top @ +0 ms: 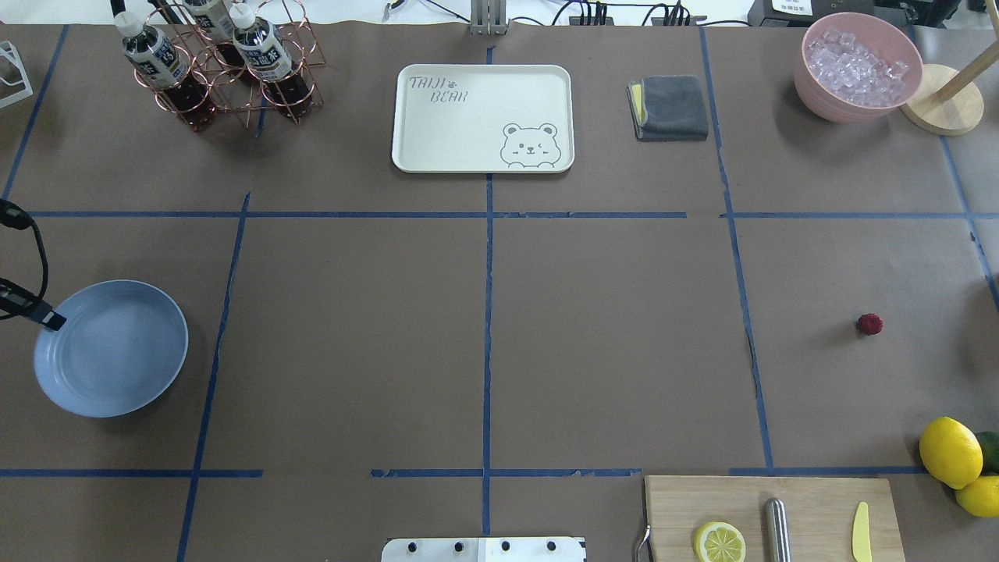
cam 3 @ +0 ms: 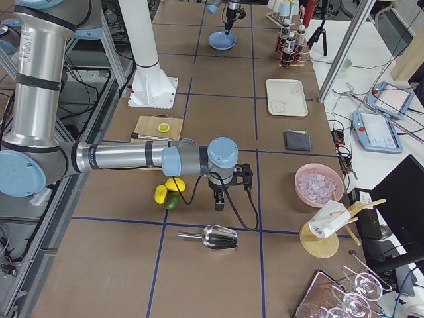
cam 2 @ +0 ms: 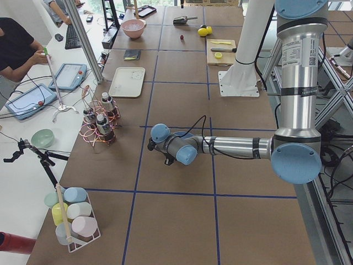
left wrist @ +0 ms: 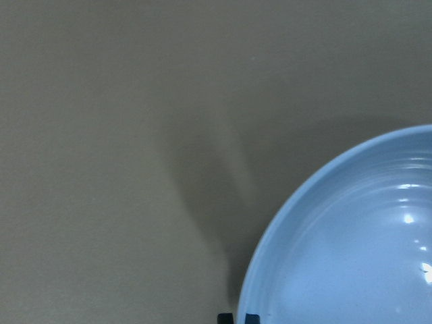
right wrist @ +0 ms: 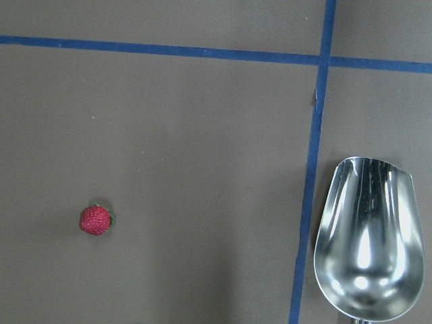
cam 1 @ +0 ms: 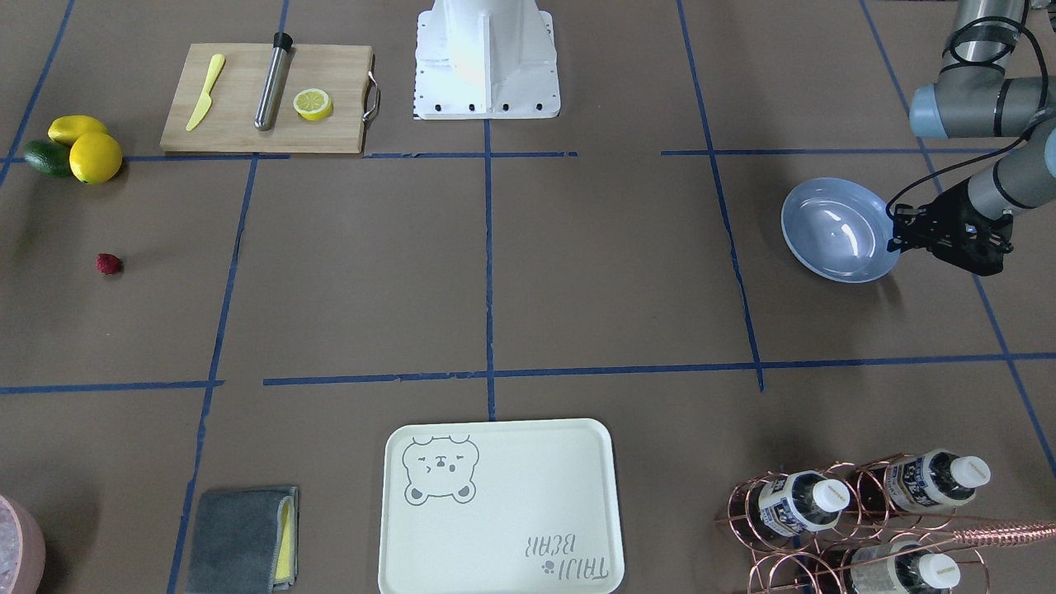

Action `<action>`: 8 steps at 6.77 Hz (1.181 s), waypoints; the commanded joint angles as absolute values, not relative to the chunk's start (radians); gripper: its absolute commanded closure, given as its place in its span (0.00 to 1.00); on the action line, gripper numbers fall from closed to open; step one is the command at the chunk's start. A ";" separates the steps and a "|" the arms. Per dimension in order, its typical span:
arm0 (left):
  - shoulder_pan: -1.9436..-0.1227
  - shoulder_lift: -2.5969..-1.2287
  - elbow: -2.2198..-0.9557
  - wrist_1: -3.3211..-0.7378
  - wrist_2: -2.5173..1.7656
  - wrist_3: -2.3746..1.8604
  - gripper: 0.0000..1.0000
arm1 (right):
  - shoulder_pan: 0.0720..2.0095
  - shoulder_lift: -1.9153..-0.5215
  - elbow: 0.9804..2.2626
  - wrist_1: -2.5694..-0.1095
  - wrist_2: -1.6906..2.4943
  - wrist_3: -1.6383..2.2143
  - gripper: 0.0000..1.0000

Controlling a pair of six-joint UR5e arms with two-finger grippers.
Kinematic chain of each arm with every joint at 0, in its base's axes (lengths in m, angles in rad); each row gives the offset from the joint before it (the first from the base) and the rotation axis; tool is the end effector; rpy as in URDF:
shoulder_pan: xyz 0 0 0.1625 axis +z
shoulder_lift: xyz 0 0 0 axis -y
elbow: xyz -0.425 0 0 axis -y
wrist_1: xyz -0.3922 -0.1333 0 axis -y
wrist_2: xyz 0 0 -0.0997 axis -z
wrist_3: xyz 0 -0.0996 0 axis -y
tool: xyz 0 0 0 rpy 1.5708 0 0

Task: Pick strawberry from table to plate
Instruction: 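Grip the plate rim with the left gripper and drag it toward the table center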

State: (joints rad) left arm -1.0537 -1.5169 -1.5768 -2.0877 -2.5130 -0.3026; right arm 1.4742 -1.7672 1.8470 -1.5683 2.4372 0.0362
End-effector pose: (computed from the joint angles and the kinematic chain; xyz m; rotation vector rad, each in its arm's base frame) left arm 0.1936 -0.4470 0.6128 0.0295 1.0265 0.4162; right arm 0.0173 -0.4163 0.6041 0.0195 -0.8694 -0.0922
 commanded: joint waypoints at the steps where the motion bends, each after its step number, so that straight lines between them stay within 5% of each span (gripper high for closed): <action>1: -1.052 -1.590 -1.673 -2.101 -2.600 -0.625 1.00 | 1.474 -1.767 1.847 -1.568 2.436 0.034 0.00; 5: -0.785 -1.826 -1.730 -2.198 -2.358 -1.177 1.00 | 1.473 -1.767 1.848 -1.551 2.434 0.028 0.01; 8: -0.519 -2.060 -1.634 -2.191 -2.100 -1.430 1.00 | 1.456 -1.770 1.847 -1.519 2.434 0.110 0.00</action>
State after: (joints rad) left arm -0.5896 -1.9891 -1.6744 -2.1936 -2.1816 -1.3736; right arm 1.4614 -1.7694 1.8462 -1.5269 2.4348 0.0560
